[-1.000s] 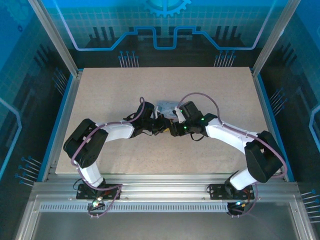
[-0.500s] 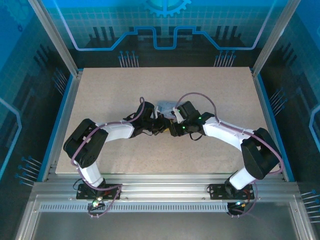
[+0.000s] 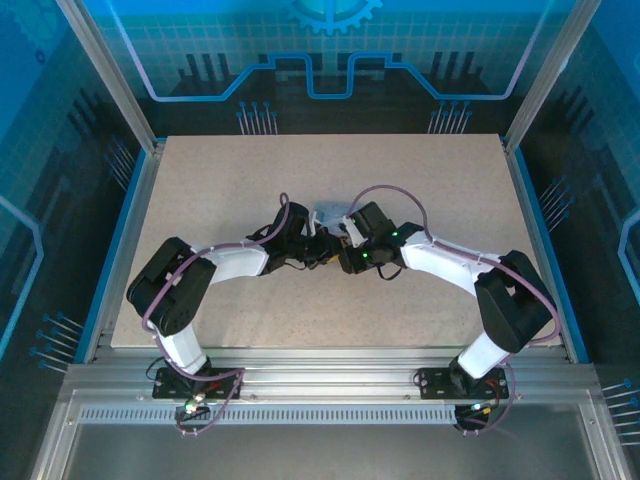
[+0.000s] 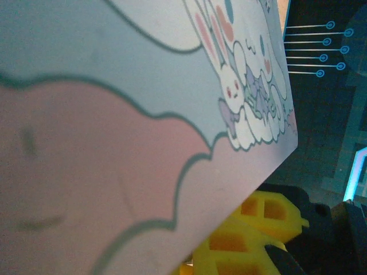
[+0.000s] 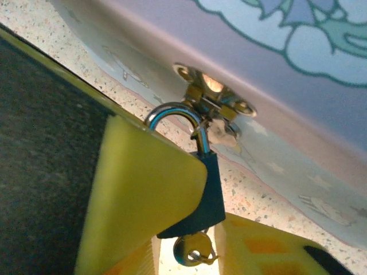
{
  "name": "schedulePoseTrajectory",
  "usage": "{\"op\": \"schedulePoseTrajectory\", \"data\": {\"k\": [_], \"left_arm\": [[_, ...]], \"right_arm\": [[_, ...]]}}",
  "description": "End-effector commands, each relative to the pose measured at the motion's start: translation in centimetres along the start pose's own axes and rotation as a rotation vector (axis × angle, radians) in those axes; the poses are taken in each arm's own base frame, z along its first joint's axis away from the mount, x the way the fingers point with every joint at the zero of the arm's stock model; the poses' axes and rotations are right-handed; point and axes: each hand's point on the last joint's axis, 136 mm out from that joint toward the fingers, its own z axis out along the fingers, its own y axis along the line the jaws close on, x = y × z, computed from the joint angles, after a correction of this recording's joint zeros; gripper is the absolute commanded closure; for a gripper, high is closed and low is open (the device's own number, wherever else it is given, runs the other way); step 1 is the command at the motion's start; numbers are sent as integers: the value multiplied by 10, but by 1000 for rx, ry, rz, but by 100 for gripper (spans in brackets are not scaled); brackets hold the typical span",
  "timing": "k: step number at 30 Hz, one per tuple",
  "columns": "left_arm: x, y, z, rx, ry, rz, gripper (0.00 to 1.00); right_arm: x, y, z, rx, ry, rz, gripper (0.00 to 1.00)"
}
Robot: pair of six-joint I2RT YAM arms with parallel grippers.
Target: Unlock the padlock with the key
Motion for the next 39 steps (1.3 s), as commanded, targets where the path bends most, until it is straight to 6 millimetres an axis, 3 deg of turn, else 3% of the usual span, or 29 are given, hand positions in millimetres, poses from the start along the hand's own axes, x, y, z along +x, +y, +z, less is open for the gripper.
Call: {"op": "schedulePoseTrajectory", "data": {"k": [1,5,10,16,21,29,39], "left_arm": [[1,-29,-5,71,19,44,100],[3,-25,-5,66,23,40,100],[4,-20,-5,59,21,37,99],[7,-10,-4,41,18,26,86],[8,-3,-4,30,14,19,84],[10,14,-5,1,-7,1,67],[3,24,-20,-17,-50,-3,61]], "right_arm": [[-8,5,0,0,-10,-18,81],[-5,10,2,-31,4,-27,100],[0,11,8,-52,22,-17,100],[8,8,14,-50,37,-8,100],[13,8,18,-55,45,-6,100],[24,5,30,-58,74,-6,100],[32,2,34,-57,88,-22,100]]}}
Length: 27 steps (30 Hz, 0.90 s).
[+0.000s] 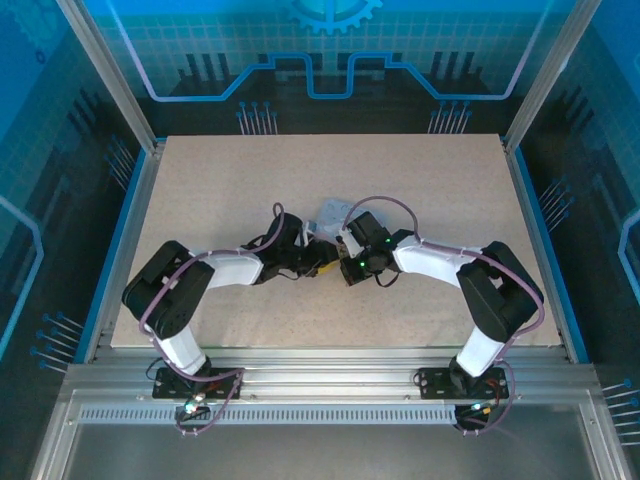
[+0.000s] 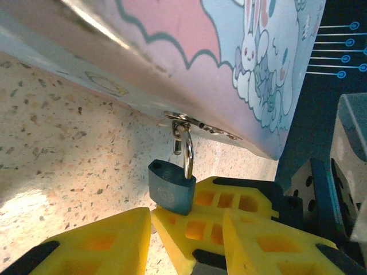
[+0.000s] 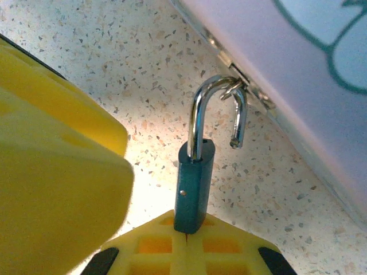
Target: Unlock the padlock with the key
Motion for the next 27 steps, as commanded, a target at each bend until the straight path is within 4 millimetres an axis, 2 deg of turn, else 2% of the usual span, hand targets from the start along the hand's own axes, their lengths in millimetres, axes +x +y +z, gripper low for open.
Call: {"op": "schedulePoseTrajectory", "data": {"k": [1,10,21,27], "left_arm": [[-8,-8,-13,21,-43,24,61],[-18,-8,-24,10,-83,37,55],[-29,-3,-31,-27,-126,56,51],[-34,-2,-29,-30,-129,60,51]], "right_arm": [[6,2,1,-13,8,-19,100],[16,-5,0,17,71,-65,100],[13,-17,-11,105,118,-147,100],[14,-20,-13,132,169,-189,100]]}}
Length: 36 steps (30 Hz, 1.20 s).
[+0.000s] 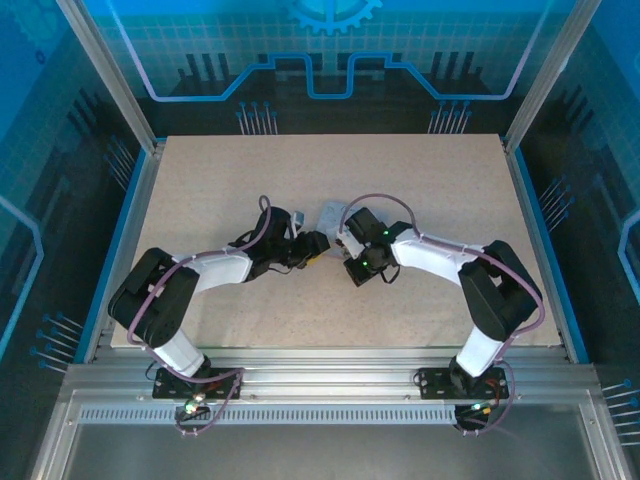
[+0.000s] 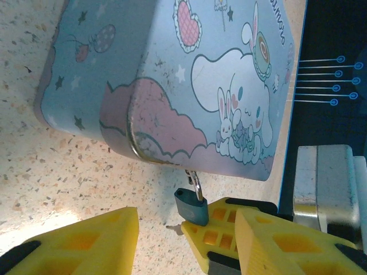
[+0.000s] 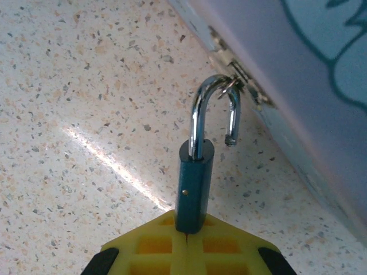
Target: Unlock the padlock with the key
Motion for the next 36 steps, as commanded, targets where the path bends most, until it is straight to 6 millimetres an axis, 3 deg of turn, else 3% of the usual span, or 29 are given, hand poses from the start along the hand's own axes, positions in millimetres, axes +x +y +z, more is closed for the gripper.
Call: {"op": "schedulePoseTrajectory", "data": {"k": [1,11,36], "left_arm": [[-7,-1,-3,-9,-16,20,51],[-13,0,-2,4,-24,20,51],[-39,6,-12,-63,-98,35,50]], "right_arm": [[5,-4,1,25,69,-41,100],[15,-2,9,42,150,-97,100],[7,4,2,140,121,-291,100]]}}
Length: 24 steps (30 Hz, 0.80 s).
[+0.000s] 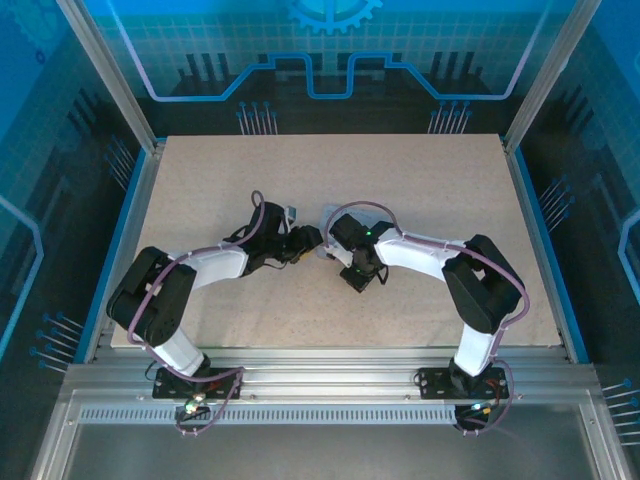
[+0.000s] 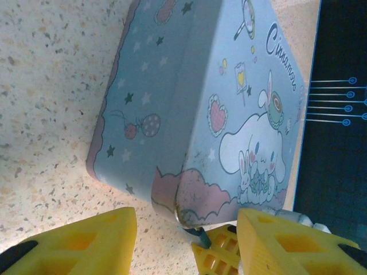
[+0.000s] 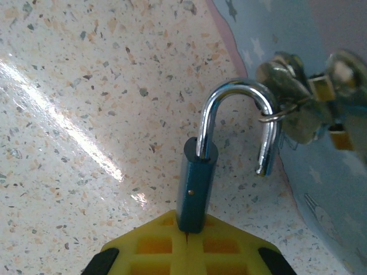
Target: Unlock the padlock with the key
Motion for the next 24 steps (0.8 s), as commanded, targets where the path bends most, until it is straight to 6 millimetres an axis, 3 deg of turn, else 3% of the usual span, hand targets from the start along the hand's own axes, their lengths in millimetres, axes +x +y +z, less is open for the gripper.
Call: {"op": "schedulePoseTrajectory", "data": {"k": [1,24], "left_arm": [[-16,-6,-3,-15,-43,36,49],[-34,-8,12,-57,-35,69,53]], "right_arm": [[-6,4,-8,8,-18,-44,100],[-8,-4,-6,121,-25,-152,100]]}}
